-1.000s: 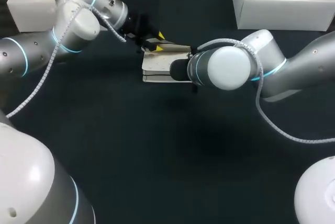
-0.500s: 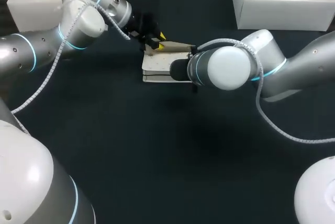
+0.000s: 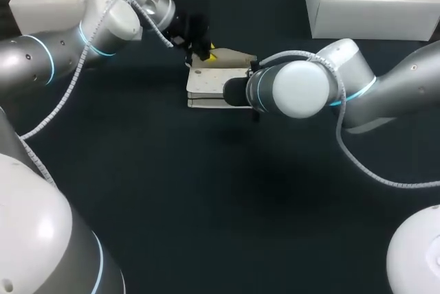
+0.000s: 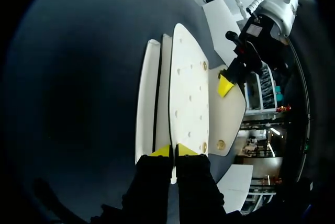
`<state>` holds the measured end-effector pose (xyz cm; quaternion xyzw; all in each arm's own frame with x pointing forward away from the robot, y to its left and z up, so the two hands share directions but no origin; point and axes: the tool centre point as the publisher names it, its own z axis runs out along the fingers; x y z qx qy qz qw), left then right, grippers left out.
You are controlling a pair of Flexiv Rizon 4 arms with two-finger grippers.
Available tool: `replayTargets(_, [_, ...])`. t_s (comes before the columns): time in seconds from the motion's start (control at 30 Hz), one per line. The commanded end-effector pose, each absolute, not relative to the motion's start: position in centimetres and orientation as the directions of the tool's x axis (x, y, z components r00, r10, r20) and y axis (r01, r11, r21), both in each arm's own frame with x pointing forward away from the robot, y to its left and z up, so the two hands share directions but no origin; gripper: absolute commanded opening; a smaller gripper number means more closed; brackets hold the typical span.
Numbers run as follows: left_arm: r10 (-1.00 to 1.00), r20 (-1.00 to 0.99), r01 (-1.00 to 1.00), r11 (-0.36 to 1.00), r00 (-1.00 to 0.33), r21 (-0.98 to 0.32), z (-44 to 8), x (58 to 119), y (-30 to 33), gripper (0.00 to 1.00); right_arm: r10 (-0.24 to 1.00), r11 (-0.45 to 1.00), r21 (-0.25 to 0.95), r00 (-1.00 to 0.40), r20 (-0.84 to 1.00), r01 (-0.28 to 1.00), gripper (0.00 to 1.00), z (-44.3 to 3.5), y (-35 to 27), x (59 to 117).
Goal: Pick up the bag, open it, inspect its contents, close it, and place it on the opposite side
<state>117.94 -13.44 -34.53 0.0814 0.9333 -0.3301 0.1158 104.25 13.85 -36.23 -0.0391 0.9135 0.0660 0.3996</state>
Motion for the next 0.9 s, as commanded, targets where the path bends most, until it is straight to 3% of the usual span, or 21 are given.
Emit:
replayTargets(0.03, [0.086,-0.24,0.216,0.775,-0.967,-0.594,-34.8,119.0,-13.8,0.09,-0.017,0.988,0.092,-0.673,-0.74,-0.125,0.0,-36.4,13.8,104.2])
replayTargets(0.07, [0.09,-0.235,0.216,0.777,-0.968,-0.592,-34.8,119.1,-13.8,0.13,-0.017,0.988,0.092,-0.673,-0.74,-0.125,0.0,-36.4,13.8,104.2])
replayTargets(0.1, [0.089,-0.236,0.216,0.776,-0.968,-0.592,-34.9,119.1,-13.8,0.24,-0.017,0.988,0.092,-0.673,-0.74,-0.125,0.0,-36.4,13.8,104.2])
replayTargets(0.17, [0.088,-0.234,0.214,0.777,-0.968,-0.592,-34.9,119.2,-13.8,0.29,-0.017,0.988,0.092,-0.673,-0.74,-0.125,0.0,-36.4,13.8,104.2])
replayTargets(0.2, [0.085,-0.231,0.21,0.777,-0.969,-0.593,-35.0,119.2,-13.8,0.28,-0.017,0.988,0.092,-0.673,-0.74,-0.125,0.0,-36.4,13.8,104.2])
replayTargets(0.37, [0.068,-0.209,0.182,0.78,-0.976,-0.598,-35.3,119.7,-13.7,0.0,-0.017,0.988,0.092,-0.673,-0.74,-0.125,0.0,-36.4,13.8,104.2])
replayTargets(0.9, [0.07,-0.057,0.09,0.768,-0.996,-0.634,-33.4,122.7,-13.5,0.0,-0.017,0.988,0.092,-0.673,-0.74,-0.125,0.0,-36.4,13.8,104.2])
